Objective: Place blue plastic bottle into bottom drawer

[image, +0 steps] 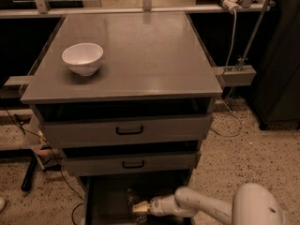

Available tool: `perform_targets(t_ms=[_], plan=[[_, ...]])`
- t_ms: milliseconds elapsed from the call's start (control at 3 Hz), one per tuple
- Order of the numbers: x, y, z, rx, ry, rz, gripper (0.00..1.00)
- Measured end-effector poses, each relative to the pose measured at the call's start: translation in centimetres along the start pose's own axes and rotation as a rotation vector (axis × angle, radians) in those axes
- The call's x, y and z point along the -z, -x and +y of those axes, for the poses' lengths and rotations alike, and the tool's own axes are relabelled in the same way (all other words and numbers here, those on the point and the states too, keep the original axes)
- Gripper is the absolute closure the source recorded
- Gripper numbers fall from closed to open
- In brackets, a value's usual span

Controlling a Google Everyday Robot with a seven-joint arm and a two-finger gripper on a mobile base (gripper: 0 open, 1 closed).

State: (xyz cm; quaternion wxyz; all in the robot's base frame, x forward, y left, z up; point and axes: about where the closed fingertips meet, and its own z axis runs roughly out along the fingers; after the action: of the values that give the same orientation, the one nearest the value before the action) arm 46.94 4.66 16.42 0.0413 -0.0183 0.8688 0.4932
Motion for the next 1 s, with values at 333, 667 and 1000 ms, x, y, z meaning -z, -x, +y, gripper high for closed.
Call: perform_targets(t_ms=[333,667,1000], plan=[[0.0,0.0,0.0,0.0,0.0,0.0,0.62],[-0.01,0.0,0.0,0.0,0.0,0.0,0.39],[-0.01,-0.01,0.0,0.0,0.0,0.0,0.16]])
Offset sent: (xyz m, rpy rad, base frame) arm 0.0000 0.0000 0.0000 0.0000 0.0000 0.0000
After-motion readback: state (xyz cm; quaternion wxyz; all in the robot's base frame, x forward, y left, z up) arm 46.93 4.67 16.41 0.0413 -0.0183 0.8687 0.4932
